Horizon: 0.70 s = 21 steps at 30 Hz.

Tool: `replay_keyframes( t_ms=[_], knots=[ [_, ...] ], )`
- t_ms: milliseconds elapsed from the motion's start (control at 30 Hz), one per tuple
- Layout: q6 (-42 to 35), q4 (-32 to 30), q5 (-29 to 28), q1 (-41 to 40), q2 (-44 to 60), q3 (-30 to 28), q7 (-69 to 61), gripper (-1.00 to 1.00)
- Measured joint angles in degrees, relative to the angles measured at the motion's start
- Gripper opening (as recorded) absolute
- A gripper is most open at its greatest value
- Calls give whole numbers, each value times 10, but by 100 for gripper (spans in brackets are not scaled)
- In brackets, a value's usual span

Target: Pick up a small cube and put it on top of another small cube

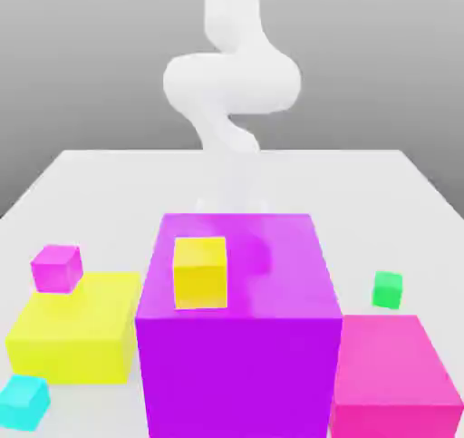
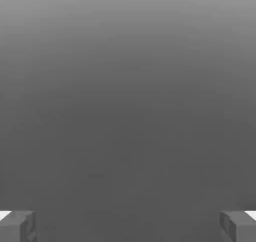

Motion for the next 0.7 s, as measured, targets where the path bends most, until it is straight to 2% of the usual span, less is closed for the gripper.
replay_keyframes(
  t_ms=[367, 700],
  knots=[
    [68, 5, 15, -15, 230, -88, -87, 0],
    [126, 10, 78, -68, 441, -139, -199, 0]
  ],
)
